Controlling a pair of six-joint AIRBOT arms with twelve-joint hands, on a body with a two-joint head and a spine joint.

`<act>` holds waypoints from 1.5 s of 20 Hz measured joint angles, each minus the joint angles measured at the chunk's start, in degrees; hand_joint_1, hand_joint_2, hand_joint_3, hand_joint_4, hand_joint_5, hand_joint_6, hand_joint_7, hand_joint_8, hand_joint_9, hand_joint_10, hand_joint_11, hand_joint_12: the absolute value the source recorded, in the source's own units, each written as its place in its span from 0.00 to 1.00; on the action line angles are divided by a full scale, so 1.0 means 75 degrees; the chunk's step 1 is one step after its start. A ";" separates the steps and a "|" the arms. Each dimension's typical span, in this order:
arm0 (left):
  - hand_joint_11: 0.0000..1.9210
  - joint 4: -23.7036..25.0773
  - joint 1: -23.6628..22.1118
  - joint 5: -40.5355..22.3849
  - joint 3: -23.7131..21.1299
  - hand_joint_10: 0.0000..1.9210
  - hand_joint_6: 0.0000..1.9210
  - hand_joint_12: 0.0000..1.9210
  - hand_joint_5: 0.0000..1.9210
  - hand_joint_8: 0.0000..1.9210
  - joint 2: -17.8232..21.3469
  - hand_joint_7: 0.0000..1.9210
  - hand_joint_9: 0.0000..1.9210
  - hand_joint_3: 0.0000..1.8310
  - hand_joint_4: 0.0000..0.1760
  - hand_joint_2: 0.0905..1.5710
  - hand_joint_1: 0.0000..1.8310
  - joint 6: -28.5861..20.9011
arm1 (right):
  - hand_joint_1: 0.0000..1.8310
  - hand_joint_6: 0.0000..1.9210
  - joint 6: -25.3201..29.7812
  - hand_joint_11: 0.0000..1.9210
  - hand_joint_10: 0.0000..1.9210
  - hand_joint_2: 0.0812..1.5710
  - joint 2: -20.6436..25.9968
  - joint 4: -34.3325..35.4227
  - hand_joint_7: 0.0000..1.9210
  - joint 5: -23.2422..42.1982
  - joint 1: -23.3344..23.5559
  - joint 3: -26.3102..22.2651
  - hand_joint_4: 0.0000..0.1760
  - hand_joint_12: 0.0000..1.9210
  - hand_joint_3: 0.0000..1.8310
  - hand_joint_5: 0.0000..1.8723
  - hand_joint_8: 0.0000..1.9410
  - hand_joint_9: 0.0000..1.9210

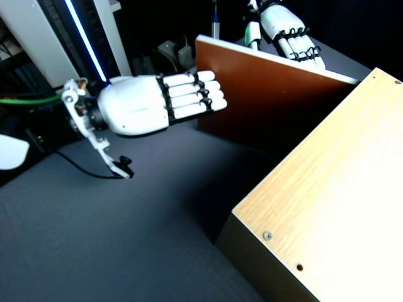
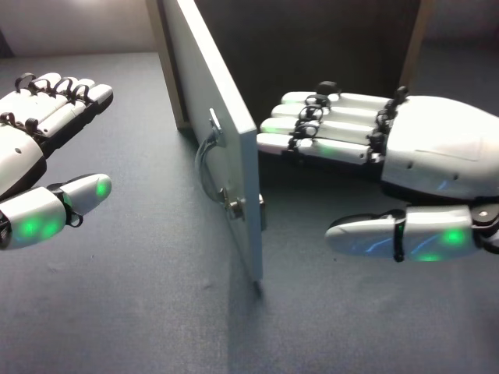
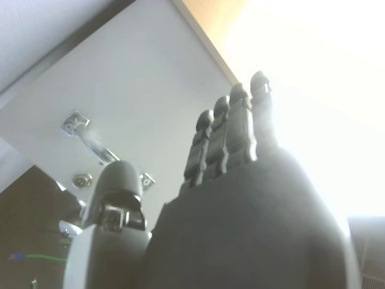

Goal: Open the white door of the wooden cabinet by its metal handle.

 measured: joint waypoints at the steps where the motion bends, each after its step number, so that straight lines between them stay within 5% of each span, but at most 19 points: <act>1: 0.00 -0.0020 0.0000 0.0009 0.0000 0.00 0.00 0.00 0.00 0.00 0.0000 0.00 0.00 0.01 0.00 0.91 0.00 0.0041 | 0.00 0.00 0.0000 0.00 0.00 0.87 -0.0082 0.0003 0.00 0.0003 0.0006 0.0017 0.00 0.00 0.00 0.00 0.00 0.00; 5: 0.02 -0.0227 0.0073 -0.0026 0.0000 0.00 0.01 0.01 0.04 0.00 0.0000 0.01 0.01 0.02 0.00 1.00 0.00 0.0064 | 0.00 0.01 0.0047 0.00 0.00 0.88 -0.0399 -0.0090 0.00 -0.0026 0.0085 0.0114 0.00 0.00 0.00 0.01 0.00 0.00; 10: 0.01 -0.0256 0.0073 -0.0006 0.0000 0.00 0.00 0.01 0.06 0.00 0.0000 0.02 0.00 0.06 0.00 1.00 0.06 0.0070 | 0.00 0.00 0.0114 0.00 0.00 0.90 -0.0548 -0.0128 0.00 -0.0035 0.0131 0.0192 0.00 0.00 0.00 0.00 0.00 0.00; 14: 0.03 -0.0245 0.0073 0.0012 0.0000 0.00 0.00 0.02 0.06 0.00 0.0000 0.02 0.01 0.06 0.00 1.00 0.00 0.0076 | 0.00 0.00 0.0140 0.00 0.00 0.90 -0.0766 -0.0169 0.00 -0.0076 0.0286 0.0210 0.00 0.00 0.00 0.00 0.00 0.00; 16: 0.00 -0.0265 0.0073 0.0017 0.0003 0.00 0.00 0.11 0.04 0.00 0.0000 0.02 0.01 0.03 0.00 1.00 0.00 0.0076 | 0.12 0.00 0.0146 0.00 0.00 0.85 -0.0965 -0.0230 0.00 -0.0085 0.0353 0.0242 0.00 0.00 0.00 0.00 0.00 0.00; 21: 0.00 -0.0271 0.0073 0.0015 0.0009 0.00 0.00 0.08 0.04 0.00 0.0000 0.01 0.02 0.01 0.00 0.99 0.00 0.0082 | 0.08 0.00 0.0149 0.00 0.00 0.85 -0.1335 -0.0221 0.00 -0.0105 0.0516 0.0323 0.00 0.00 0.00 0.00 0.00 0.00; 24: 0.00 -0.0259 0.0073 0.0012 0.0058 0.00 0.00 0.09 0.03 0.00 -0.0023 0.01 0.02 0.00 0.00 0.98 0.00 0.0087 | 0.18 0.00 0.0152 0.00 0.00 0.82 -0.1507 -0.0242 0.00 -0.0099 0.0589 0.0341 0.00 0.00 0.00 0.00 0.00 0.00; 30: 0.02 -0.0286 0.0073 0.0038 0.0070 0.01 0.01 0.05 0.04 0.01 -0.0035 0.02 0.02 0.01 0.00 0.99 0.00 0.0090 | 0.09 0.00 0.0143 0.00 0.00 0.87 -0.1655 -0.0382 0.00 -0.0090 0.0673 0.0379 0.00 0.00 0.01 0.00 0.00 0.00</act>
